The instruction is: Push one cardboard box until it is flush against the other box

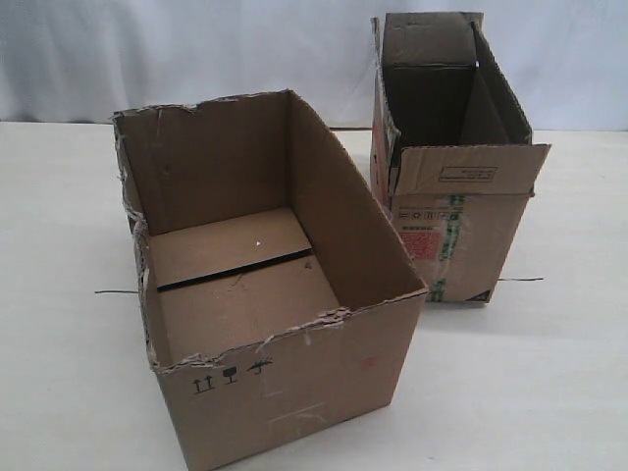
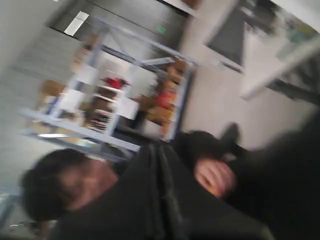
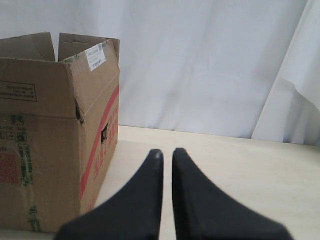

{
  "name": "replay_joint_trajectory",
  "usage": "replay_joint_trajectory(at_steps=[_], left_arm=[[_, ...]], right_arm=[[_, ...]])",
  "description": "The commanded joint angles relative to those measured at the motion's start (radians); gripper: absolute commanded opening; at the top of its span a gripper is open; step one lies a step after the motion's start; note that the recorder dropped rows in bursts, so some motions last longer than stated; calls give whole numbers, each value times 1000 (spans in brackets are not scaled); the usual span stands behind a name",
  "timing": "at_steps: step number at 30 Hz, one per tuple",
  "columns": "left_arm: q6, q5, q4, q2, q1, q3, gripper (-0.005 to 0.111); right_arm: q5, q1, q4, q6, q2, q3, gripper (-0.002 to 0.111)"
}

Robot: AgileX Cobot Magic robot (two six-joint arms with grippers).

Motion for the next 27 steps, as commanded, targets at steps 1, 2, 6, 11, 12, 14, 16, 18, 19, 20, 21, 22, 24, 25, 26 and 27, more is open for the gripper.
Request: replay_joint_trajectory(at_steps=[1, 2, 6, 11, 12, 14, 16, 18, 19, 20, 21, 22, 24, 25, 26, 27], left_arm=[[655, 308, -867, 9, -66, -161, 0], [654, 339, -1030, 9, -88, -217, 0], [646, 428, -1289, 51, -166, -284, 0], [647, 428, -1442, 133, -238, -284, 0], [647, 428, -1464, 158, -254, -284, 0], [647, 428, -1485, 222, -295, -284, 0], [647, 421, -1498, 257, -327, -284, 0], [647, 403, -1515, 289, -370, -284, 0], [647, 393, -1520, 304, -396, -284, 0], [647, 384, -1526, 316, -425, -284, 0], [647, 375, -1534, 327, -449, -284, 0], [639, 365, -1540, 339, -479, -284, 0], [597, 335, -1538, 364, -534, -284, 0], [567, 318, -1533, 379, -563, -284, 0], [541, 302, -1524, 397, -590, -286, 0], [486, 275, -1488, 428, -637, -286, 0]], right_arm=[[1, -5, 2, -3, -3, 4, 5], [1, -5, 2, -3, -3, 4, 5], [1, -5, 2, -3, -3, 4, 5], [1, -5, 2, -3, -3, 4, 5], [1, -5, 2, -3, -3, 4, 5], [1, -5, 2, -3, -3, 4, 5], [1, -5, 2, -3, -3, 4, 5], [1, -5, 2, -3, -3, 4, 5], [1, -5, 2, -3, -3, 4, 5], [1, -5, 2, -3, -3, 4, 5], [1, -5, 2, -3, -3, 4, 5], [1, -5, 2, -3, -3, 4, 5], [1, -5, 2, -3, -3, 4, 5], [1, -5, 2, -3, -3, 4, 5], [1, -5, 2, -3, -3, 4, 5], [1, -5, 2, -3, -3, 4, 5]])
